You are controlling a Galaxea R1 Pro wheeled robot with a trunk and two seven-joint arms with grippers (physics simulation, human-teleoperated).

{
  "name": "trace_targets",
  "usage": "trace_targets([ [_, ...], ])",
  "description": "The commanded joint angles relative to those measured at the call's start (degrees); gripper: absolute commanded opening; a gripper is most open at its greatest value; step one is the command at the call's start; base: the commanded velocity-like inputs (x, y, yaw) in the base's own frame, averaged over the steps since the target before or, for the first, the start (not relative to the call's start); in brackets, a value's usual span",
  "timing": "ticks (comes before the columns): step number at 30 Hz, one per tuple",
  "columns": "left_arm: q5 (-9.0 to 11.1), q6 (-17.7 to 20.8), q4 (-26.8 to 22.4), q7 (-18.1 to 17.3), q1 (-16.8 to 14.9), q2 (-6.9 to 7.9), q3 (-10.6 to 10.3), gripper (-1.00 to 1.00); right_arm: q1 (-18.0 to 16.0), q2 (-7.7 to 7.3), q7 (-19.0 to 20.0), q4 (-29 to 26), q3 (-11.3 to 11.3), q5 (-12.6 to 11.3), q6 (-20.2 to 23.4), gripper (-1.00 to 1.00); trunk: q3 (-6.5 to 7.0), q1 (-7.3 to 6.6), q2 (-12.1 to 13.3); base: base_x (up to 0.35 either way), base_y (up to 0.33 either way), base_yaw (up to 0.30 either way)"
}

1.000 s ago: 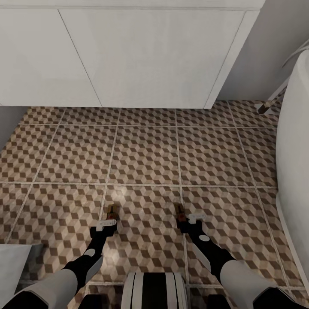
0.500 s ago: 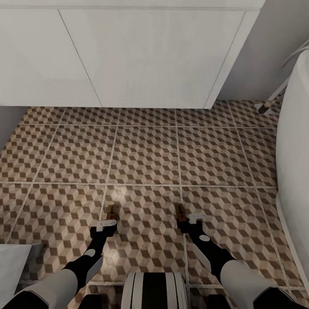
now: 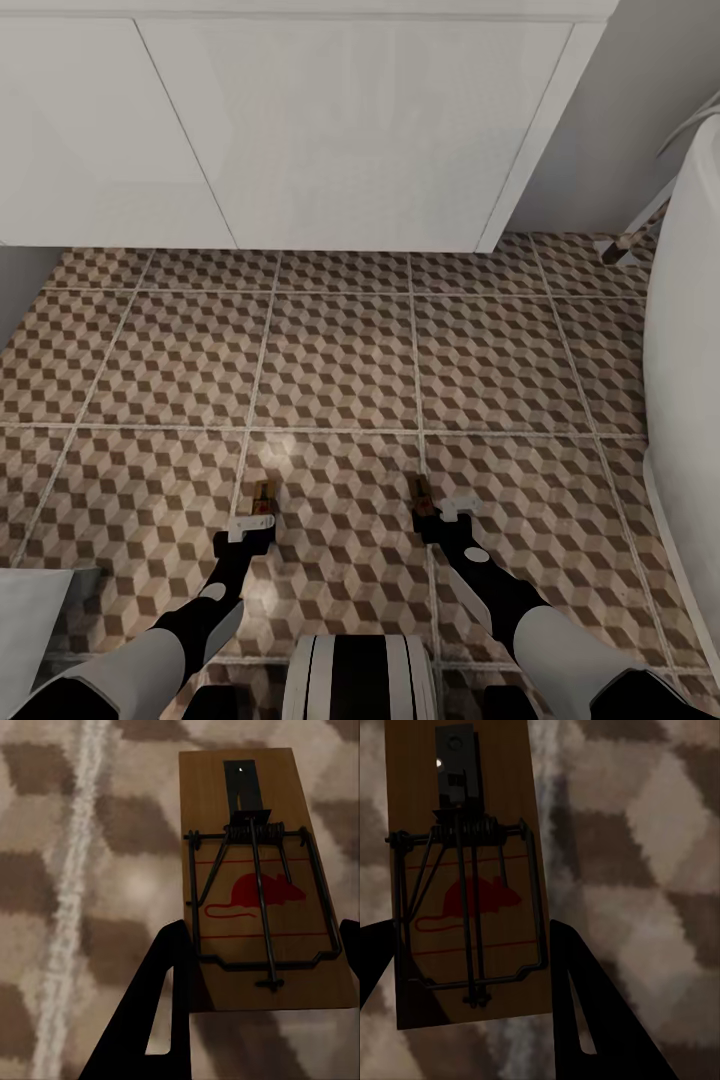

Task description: Take the four mousetraps from the cabinet in the bathroom and place them on the bathroom floor. Make sure all four end up on the same floor surface, and ensure that at least two of them are either under or directly next to the same bathroom sink.

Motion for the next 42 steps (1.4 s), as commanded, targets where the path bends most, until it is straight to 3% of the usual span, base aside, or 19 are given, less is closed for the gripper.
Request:
trace_targets([
  [1, 0.1, -0.1, 0.0, 0.5, 0.0, 0.01, -0.5, -1.00, 0.0, -0.02, -0.2, 0.0, 0.5, -0.7, -0.3, -1.00, -0.06, -0.01, 0.0, 0.000, 0.000, 0.000],
  [7, 0.1, -0.1, 0.2, 0.5, 0.0, -0.05, -0.5, -1.00, 0.0, -0.02, -0.2, 0.0, 0.5, -0.7, -0.3, -1.00, -0.32, -0.01, 0.0, 0.000, 0.000, 0.000],
  [19, 0.1, -0.2, 0.2, 0.5, 0.0, -0.04, -0.5, -1.00, 0.0, -0.02, -0.2, 0.0, 0.5, -0.7, -0.3, -1.00, -3.71, 0.30, -0.2, 0.000, 0.000, 0.000],
  [30, 0.1, -0.2, -0.1, 0.7, 0.0, -0.72, -0.5, -1.00, 0.0, 0.09, -0.4, -0.2, 0.5, -0.7, -0.3, -1.00, -3.97, 0.30, -0.2, 0.000, 0.000, 0.000],
  [35, 0.0, 0.1, -4.4, 0.9, 0.1, -0.81, -0.2, -1.00, 0.0, 0.24, -0.5, -1.8, 0.8, 0.3, -0.7, -1.00, -3.97, 0.30, -0.2, 0.000, 0.000, 0.000],
  [38, 0.0, 3.7, -10.1, 1.1, 0.1, -0.68, -0.1, -1.00, 0.0, 0.16, -0.8, -6.0, 0.8, 2.3, -0.1, -1.00, -3.97, 0.30, -0.2, 0.000, 0.000, 0.000],
  [41, 0.0, 14.4, -17.0, 1.1, 0.1, 0.16, 0.1, -1.00, 0.0, 0.11, -2.1, -11.7, 0.8, 5.1, 3.4, -1.00, -3.97, 0.30, -0.2, 0.000, 0.000, 0.000],
  [42, 0.0, 19.6, -20.8, 1.1, 0.1, 0.63, 0.1, -1.00, 0.0, 0.13, -2.9, -14.1, 0.8, 6.2, 5.9, -1.00, -3.97, 0.30, -0.2, 0.000, 0.000, 0.000],
])
